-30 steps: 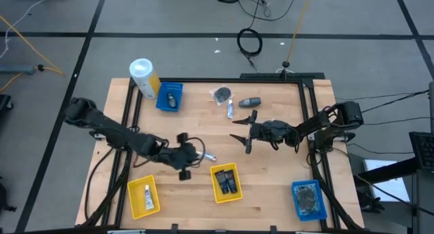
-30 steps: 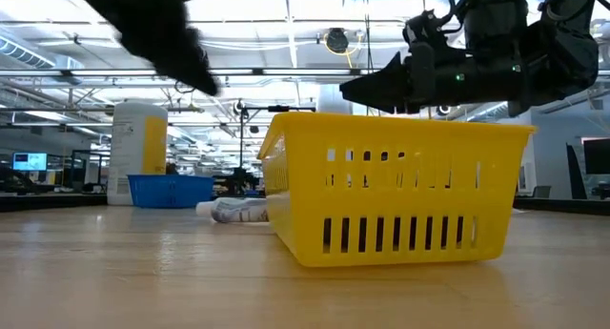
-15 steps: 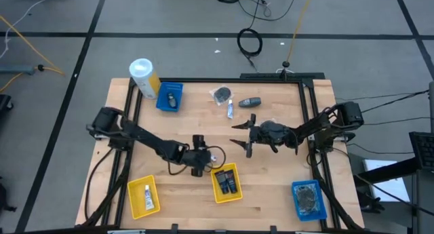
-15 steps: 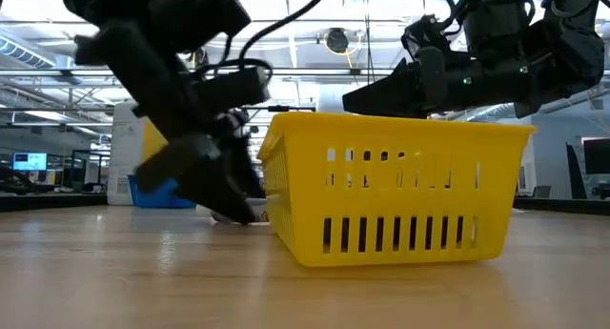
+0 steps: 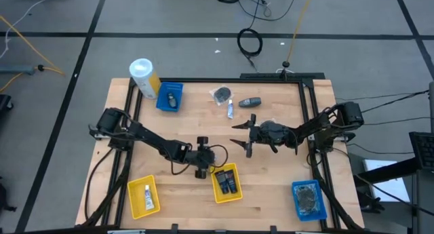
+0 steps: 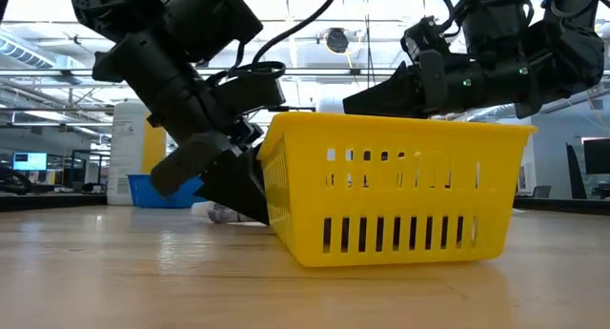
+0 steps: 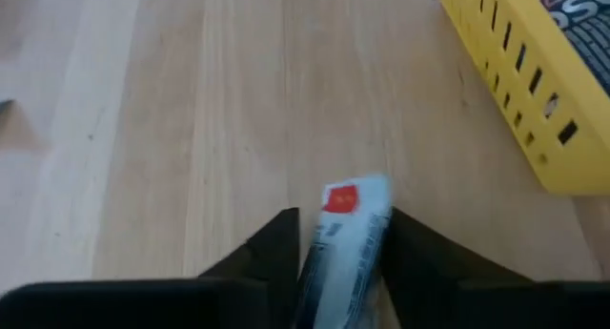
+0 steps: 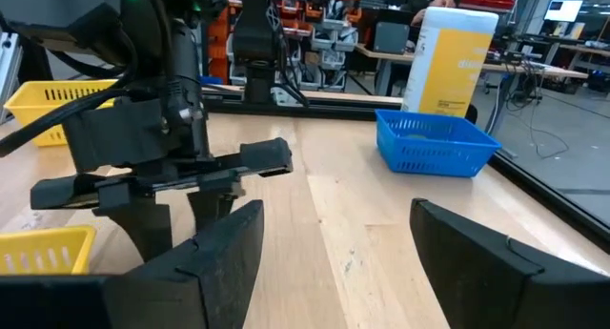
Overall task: Pick & Place Travel size toiletries
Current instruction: Put the white toothpaste into the left yellow bin
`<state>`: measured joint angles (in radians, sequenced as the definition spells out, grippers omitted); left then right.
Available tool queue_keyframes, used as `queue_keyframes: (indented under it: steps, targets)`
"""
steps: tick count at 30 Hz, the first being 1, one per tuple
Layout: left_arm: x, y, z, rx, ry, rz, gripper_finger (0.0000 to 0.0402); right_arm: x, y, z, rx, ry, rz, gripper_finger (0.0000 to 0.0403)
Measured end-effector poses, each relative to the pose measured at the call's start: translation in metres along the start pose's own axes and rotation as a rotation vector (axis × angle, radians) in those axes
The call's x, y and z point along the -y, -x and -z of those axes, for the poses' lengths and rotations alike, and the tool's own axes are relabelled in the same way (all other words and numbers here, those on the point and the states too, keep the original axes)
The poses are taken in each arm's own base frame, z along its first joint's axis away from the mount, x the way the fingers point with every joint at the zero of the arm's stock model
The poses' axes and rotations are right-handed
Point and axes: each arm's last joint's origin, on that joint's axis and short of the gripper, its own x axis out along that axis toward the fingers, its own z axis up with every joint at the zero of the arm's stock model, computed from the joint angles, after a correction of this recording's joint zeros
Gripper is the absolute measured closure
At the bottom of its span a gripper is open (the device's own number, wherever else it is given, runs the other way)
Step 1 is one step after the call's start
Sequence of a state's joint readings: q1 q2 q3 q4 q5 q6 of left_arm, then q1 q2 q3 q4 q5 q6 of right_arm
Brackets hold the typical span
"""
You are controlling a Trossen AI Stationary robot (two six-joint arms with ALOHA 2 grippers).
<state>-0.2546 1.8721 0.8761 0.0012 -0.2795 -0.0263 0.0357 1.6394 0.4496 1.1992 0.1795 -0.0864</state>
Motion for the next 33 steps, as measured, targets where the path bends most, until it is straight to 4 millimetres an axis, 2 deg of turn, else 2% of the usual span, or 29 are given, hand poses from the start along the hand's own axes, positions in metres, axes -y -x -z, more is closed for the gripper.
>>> queue_keyframes:
  steps: [7, 12, 15, 20, 25, 28, 33]
  targets:
    - [-0.002, 0.009, 0.004, -0.058, 0.006, 0.015, 0.0352, 0.0, 0.0, 0.0, 0.005, 0.001, 0.001, 0.0147]
    - [-0.009, 0.032, 0.01, -0.154, 0.051, 0.007, 0.0391, 0.0, 0.0, -0.002, 0.016, -0.001, 0.003, 0.0147]
    - [-0.012, 0.05, 0.012, -0.202, 0.126, 0.028, 0.0397, 0.0, 0.0, -0.001, 0.016, 0.001, 0.003, 0.0147]
    - [-0.011, 0.085, 0.012, -0.253, 0.376, 0.11, 0.0382, 0.0, 0.0, -0.001, 0.016, 0.001, 0.003, 0.0147]
    - [0.008, 0.121, 0.021, -0.357, 0.589, 0.193, 0.0391, 0.0, 0.0, -0.001, 0.016, 0.001, 0.003, 0.0147]
    - [0.025, 0.142, 0.03, -0.447, 0.7, 0.21, 0.0397, 0.0, 0.0, -0.002, 0.017, 0.001, 0.003, 0.0147]
    - [0.059, 0.171, 0.042, -0.559, 0.906, 0.271, 0.0379, 0.001, 0.0, -0.003, 0.035, 0.003, 0.007, 0.0147]
